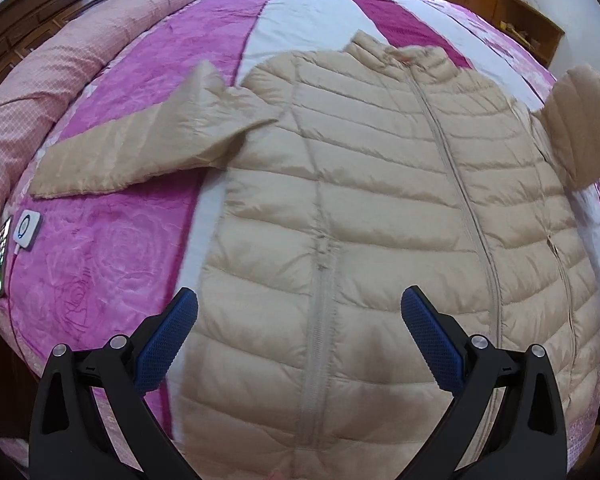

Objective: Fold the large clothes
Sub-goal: 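Fold the held sleeve across the jacket body and open the right gripper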

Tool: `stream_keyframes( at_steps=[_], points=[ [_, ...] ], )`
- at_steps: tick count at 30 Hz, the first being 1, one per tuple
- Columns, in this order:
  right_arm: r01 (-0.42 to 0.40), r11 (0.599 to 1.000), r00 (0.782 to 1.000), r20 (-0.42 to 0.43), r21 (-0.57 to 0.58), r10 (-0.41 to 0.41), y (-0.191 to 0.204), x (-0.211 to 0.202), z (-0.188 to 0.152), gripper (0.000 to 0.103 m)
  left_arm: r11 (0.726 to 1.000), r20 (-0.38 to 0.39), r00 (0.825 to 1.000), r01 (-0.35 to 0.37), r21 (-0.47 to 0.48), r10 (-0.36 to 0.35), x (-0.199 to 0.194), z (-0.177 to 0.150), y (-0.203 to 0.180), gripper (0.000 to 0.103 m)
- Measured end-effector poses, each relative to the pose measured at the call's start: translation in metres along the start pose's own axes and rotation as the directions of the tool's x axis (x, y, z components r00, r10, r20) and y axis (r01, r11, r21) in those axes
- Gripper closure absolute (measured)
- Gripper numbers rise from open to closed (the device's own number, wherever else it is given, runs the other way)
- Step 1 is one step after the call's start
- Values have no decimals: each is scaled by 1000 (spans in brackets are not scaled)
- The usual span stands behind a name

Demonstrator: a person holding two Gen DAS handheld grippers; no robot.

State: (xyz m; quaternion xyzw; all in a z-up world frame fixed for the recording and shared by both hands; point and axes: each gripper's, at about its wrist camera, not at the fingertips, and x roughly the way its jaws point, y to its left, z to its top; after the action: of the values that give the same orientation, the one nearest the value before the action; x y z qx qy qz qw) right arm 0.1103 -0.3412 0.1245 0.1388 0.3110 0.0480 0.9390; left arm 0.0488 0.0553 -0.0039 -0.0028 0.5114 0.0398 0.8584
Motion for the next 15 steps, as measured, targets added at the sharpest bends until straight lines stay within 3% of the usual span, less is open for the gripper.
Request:
stream_keyframes(
  at_steps=[4,8,15],
  points=[
    [-37,999,999,-16,-37,37,54,20,-18,98,999,28,1000,13,-33,-12,-6,2,20,5],
    [-78,996,994,-85,-39,75,89,55,-44,98,998,26,999,26,-62,-24,-6,1,35,5],
    [-72,992,976,-212,-106,48,134,127,-92,97,995,29,999,25,-94,-22,-5,-8,63,5]
  ],
)
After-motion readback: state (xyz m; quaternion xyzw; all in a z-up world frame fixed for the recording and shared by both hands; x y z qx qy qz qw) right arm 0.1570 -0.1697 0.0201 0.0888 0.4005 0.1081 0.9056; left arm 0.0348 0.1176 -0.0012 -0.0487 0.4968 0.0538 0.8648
